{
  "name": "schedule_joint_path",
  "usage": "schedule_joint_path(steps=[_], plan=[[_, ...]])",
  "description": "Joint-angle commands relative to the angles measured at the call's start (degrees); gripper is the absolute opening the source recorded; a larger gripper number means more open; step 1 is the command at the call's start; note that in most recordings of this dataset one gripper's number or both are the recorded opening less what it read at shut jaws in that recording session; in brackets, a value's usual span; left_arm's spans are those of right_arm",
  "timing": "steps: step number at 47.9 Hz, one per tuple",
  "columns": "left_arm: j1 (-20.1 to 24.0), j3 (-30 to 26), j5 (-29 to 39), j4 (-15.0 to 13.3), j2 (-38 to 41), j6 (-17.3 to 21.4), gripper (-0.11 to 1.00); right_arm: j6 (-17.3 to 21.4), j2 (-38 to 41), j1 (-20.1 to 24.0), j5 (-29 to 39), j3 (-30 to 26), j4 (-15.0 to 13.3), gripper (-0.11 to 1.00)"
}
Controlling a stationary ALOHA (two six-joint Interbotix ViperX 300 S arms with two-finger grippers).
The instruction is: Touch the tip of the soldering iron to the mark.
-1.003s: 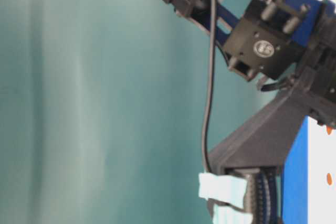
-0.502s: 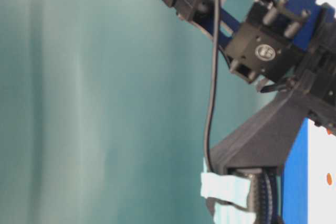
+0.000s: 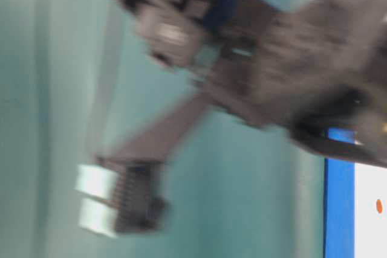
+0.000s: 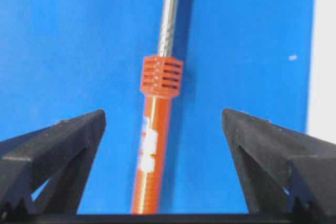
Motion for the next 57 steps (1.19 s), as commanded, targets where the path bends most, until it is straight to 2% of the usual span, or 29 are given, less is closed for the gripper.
schedule_joint_path(steps=[1, 17, 24, 29, 41, 47, 57], plan=[[0.09, -0.97, -0.35, 0.09, 0.26, -0.09, 0.0, -0.09, -5.36, 0.53, 1.93, -0.44, -0.18, 0.92], [0.09, -0.97, -0.26, 0.09, 0.26, -0.09, 0.0, -0.09, -7.03, -0.35, 3.16, 0.0, -0.7, 0.92], [0.09, -0.97, -0.09, 0.09, 0.26, -0.09, 0.0, -0.35, -7.47, -3.52, 4.13, 0.18, -1.76, 0.92], [0.09, -0.97, 0.18, 0.09, 0.26, -0.09, 0.0, -0.79, -8.26, -7.12, 4.57, 0.53, -3.52, 0.91], [0.18, -0.97, 0.26, 0.09, 0.26, -0.09, 0.0, -5.36, -9.67, -15.47, 3.52, 2.11, -3.87, 0.91], [0.09, -0.97, 0.53, 0.09, 0.26, -0.09, 0.0, -5.71, -10.2, -17.23, 2.2, 2.9, -3.87, 0.91], [0.09, -0.97, 0.7, 0.09, 0.26, -0.09, 0.0, -5.8, -14.5, -17.23, 1.49, 6.33, -3.87, 0.91]])
